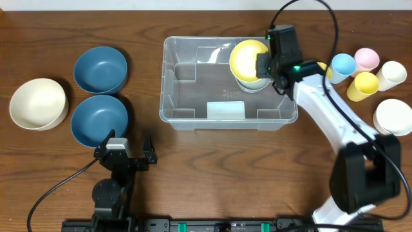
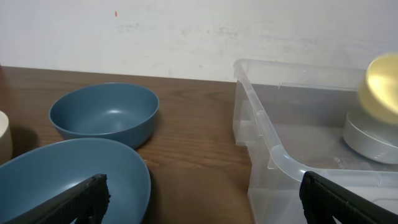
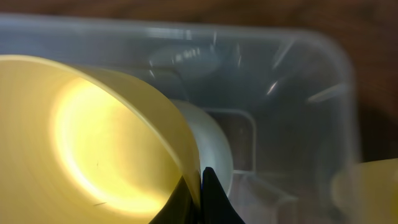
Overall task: Pack container
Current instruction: 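Carry the yellow bowl into the bin and stack it on the grey bowl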
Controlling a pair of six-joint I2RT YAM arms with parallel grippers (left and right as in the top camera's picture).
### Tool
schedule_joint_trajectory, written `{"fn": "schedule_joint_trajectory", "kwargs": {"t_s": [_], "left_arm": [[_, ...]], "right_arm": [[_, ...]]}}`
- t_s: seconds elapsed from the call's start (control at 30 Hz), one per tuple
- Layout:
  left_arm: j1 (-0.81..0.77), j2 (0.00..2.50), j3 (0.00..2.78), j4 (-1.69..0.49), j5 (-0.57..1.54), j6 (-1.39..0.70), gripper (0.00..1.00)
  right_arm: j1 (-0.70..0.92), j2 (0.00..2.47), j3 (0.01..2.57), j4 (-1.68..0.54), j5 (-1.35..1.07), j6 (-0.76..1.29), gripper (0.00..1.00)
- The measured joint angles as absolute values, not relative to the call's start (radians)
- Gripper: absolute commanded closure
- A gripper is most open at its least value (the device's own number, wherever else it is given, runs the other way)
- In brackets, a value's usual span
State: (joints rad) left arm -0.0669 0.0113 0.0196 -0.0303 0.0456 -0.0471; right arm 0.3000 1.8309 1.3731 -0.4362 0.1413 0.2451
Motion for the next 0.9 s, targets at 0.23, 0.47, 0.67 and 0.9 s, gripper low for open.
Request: {"fn": "schedule_joint_trajectory", "kwargs": {"t_s": [0.23,0.47,0.67,0.9], "left_arm": [[-0.067,0.011,0.020,-0.030,0.046,-0.047,0.02],[-0.067,0.011,0.020,-0.030,0.046,-0.047,0.02],[-0.067,0.011,0.020,-0.030,0.046,-0.047,0.02],[-0.067,0.011,0.020,-0.030,0.046,-0.047,0.02]], "right_arm": [[0.300,1.899,1.373,-0.434,0.150,0.274,0.98],[0.296,1.899,1.373,-0.442,0.159,0.306,0.33],[0.296,1.895,1.383,-0.493,0.130,0.304,0.34],[0.296,1.779,1.549,-0.731,0.053,0.308,0.32]]}}
